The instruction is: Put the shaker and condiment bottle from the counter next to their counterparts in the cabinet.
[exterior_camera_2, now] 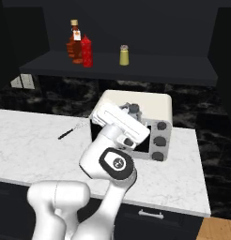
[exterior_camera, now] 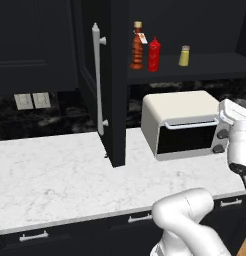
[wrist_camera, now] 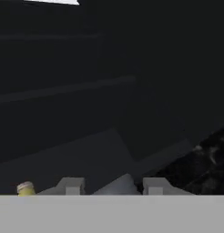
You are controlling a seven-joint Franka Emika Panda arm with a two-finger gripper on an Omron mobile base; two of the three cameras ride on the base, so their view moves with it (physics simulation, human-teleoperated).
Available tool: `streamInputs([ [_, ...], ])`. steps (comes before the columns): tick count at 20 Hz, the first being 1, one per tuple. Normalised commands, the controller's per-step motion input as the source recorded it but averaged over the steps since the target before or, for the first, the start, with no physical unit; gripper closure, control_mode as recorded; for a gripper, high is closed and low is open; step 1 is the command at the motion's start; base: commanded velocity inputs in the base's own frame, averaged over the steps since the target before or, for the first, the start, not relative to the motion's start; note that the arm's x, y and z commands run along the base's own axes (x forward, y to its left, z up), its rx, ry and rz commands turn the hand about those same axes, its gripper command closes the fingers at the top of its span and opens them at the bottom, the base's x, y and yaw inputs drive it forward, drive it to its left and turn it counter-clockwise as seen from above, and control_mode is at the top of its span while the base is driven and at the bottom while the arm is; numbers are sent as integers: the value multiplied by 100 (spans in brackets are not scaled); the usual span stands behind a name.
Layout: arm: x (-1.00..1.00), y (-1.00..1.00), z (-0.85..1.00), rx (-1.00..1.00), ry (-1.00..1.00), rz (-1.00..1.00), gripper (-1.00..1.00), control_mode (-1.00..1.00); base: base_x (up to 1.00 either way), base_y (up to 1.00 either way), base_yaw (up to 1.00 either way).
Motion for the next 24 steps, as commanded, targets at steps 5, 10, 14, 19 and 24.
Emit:
streamInputs([
  [5, 0, 9, 80, -21, -28, 27, 100, -100, 0, 0, 0],
  [10, 0, 2, 76, -13, -28, 29, 100, -100, 0, 0, 0],
  [14, 0, 0, 65, -3, -26, 35, 100, -100, 0, 0, 0],
  [19, 0, 9, 40, 0, -21, 34, 100, -100, 0, 0, 0],
  [24, 0, 5, 0, 0, 2, 6, 100, -100, 0, 0, 0],
])
